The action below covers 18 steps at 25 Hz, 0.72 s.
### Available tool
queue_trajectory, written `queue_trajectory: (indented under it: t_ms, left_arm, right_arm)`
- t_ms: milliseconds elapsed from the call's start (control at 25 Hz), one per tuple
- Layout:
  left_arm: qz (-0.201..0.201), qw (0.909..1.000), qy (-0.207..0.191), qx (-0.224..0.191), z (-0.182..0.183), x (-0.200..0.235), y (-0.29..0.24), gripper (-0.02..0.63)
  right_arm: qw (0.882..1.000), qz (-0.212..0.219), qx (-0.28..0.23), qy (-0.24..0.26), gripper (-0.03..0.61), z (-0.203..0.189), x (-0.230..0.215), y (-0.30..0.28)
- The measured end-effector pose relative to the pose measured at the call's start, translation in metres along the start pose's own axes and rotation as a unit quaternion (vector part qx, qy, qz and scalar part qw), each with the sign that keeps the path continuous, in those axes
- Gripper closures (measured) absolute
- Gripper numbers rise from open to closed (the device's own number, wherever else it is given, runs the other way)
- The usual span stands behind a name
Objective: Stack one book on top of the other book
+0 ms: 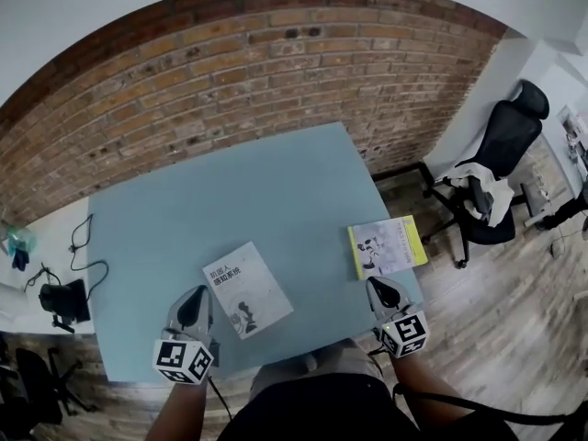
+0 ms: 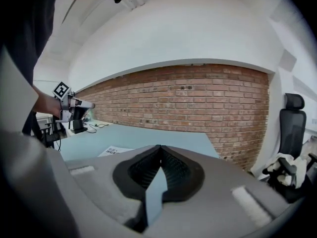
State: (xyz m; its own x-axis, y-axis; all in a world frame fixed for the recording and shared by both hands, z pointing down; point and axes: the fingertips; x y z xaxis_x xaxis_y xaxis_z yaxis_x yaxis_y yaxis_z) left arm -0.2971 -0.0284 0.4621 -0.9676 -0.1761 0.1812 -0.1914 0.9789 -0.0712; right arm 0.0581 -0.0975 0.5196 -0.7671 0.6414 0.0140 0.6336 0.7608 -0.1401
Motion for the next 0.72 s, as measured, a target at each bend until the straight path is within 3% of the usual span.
queue_trajectory:
  t_ms: [280,440,720]
  left_arm:
    - [-0.033,0.9994,0.01,-0.004,0.002,-0.04,-0.016,0.609]
    - [-0.031,0.9994,0.01,0.01,-0.011,-0.057,-0.015,0.609]
    - [-0.051,0.9983,0.023,-0.014,-0.005,-0.103,-0.041,0.609]
  right_arm:
    - [0.996,-0.078,-0.016,-0.024,0.575,0.004,-0.05,0.04]
    - [0.995,-0.093,-0.028,-0.032,0.575,0.001,-0.068,0.052]
    - [0.993,-0.105,-0.029,-0.045,0.575,-0.009,-0.108,0.075]
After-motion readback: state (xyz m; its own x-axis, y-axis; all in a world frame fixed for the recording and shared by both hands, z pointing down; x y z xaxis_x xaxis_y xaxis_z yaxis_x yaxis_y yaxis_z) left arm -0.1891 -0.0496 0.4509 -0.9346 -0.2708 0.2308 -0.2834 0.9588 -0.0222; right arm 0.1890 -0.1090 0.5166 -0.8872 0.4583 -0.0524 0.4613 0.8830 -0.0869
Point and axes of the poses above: the fingertips, and each gripper's own axes: y backward along the fingers, x to its left, z out of its top, and after that the axes turned 10 degrees about -x, right-handed
